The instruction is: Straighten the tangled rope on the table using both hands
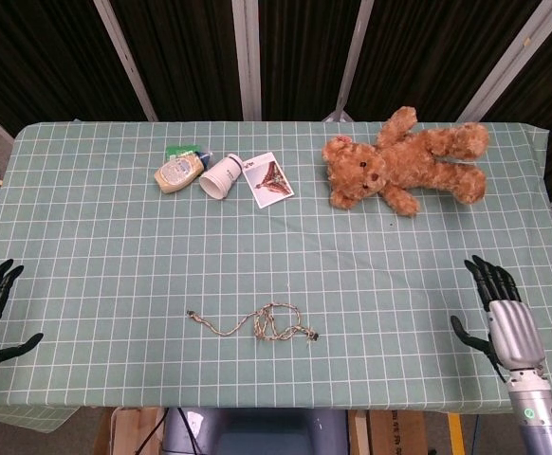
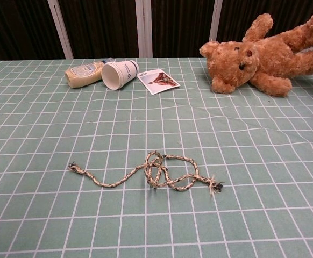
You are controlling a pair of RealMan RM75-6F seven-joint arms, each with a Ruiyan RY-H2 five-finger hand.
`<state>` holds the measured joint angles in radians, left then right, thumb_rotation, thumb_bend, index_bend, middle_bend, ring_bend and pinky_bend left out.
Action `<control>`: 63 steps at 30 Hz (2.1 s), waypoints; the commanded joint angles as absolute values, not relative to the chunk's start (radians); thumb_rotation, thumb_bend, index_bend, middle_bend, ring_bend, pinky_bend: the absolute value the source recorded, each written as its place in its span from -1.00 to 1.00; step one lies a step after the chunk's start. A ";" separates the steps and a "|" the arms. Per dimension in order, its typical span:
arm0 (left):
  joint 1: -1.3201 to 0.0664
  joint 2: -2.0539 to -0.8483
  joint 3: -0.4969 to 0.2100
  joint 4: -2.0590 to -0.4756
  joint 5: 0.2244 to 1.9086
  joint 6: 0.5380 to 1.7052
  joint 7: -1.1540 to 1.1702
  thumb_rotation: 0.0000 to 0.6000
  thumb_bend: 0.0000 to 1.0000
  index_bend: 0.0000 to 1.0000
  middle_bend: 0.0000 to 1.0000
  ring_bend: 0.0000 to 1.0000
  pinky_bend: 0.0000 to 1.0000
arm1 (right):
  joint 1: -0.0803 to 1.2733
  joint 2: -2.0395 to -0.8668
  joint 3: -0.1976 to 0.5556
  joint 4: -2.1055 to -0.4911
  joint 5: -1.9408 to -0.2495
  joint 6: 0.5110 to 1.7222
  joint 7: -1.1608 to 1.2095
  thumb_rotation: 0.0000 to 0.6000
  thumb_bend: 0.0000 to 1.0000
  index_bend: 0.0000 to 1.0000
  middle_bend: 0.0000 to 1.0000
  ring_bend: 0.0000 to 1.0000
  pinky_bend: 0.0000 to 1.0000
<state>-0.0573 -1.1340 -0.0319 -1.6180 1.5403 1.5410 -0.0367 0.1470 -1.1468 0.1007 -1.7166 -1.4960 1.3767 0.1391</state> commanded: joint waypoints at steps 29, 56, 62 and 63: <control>-0.070 -1.137 -0.036 -1.600 1.540 1.526 -0.058 1.00 -0.91 -0.99 -1.00 -1.00 -1.00 | 0.409 -1.597 0.099 -1.741 -1.347 1.068 -0.146 1.00 -0.25 -0.19 -0.85 -1.00 -1.00; -0.073 -1.135 -0.036 -1.603 1.534 1.521 -0.068 1.00 -0.91 -0.99 -1.00 -1.00 -1.00 | 0.425 -1.744 0.094 -1.615 -1.253 1.080 -0.220 1.00 -0.25 -0.04 -0.80 -1.00 -1.00; -0.074 -1.136 -0.036 -1.603 1.533 1.519 -0.068 1.00 -0.91 -0.99 -1.00 -1.00 -1.00 | 0.427 -1.756 0.098 -1.611 -1.243 1.084 -0.225 1.00 -0.25 0.03 -0.78 -1.00 -1.00; -0.074 -1.135 -0.036 -1.603 1.533 1.519 -0.069 1.00 -0.91 -0.99 -1.00 -1.00 -1.00 | 0.427 -1.756 0.098 -1.610 -1.240 1.083 -0.227 1.00 -0.25 0.04 -0.78 -1.00 -1.00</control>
